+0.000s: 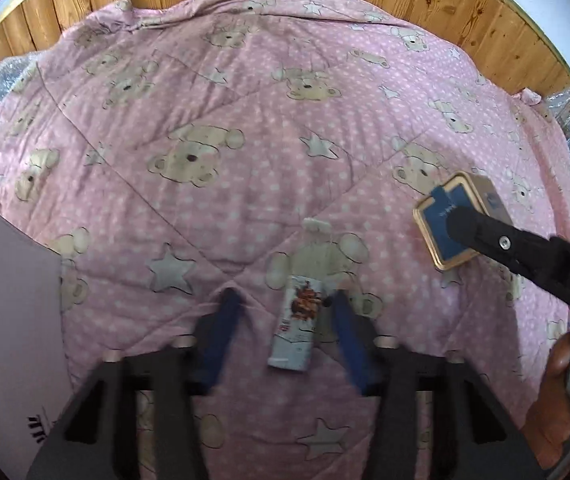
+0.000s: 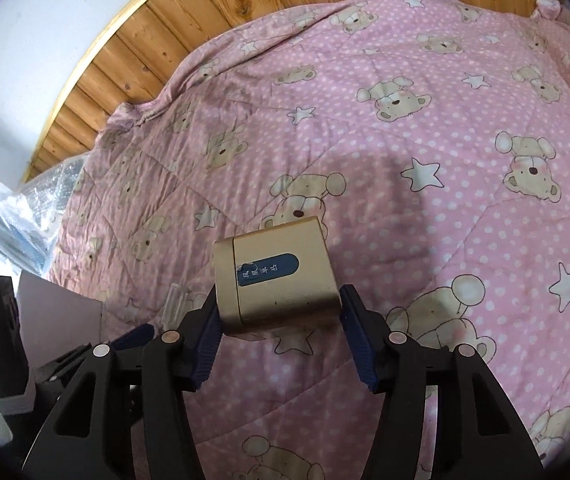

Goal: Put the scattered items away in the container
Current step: 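Grasp the glass tube with the left gripper while the right gripper grasps the gold tin, then carry the glass tube and gold tin in both grippers over the yellow-lined box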

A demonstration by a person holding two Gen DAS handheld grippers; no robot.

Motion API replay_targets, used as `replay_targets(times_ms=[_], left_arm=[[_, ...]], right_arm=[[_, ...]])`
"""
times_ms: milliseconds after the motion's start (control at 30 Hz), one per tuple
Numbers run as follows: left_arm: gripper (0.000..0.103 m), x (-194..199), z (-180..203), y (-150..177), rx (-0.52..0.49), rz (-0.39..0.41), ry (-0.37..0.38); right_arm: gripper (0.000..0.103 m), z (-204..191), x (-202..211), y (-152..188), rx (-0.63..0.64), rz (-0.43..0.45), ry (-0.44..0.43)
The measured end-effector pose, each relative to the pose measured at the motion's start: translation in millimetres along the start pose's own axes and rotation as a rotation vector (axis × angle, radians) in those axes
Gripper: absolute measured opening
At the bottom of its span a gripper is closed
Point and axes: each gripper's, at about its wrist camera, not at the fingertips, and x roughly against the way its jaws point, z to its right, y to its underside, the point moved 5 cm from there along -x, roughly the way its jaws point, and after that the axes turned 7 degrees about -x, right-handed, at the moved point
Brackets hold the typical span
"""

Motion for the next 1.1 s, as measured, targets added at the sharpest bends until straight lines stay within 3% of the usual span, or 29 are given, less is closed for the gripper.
replay_targets(times_ms=[67, 600, 1100], left_arm=[[0.02, 0, -1, 0, 0.003, 0.006, 0.001], [0.02, 29, -2, -3, 0.07, 0.075, 0.064], [0.02, 94, 5, 5, 0.058, 0.158, 0.085]], right_arm=[[0.058, -1, 4, 3, 0.001, 0.003, -0.003], [0.056, -2, 34, 19, -0.019, 0.007, -0.038], [0.056, -25, 75, 29, -0.006, 0.04, -0.078]])
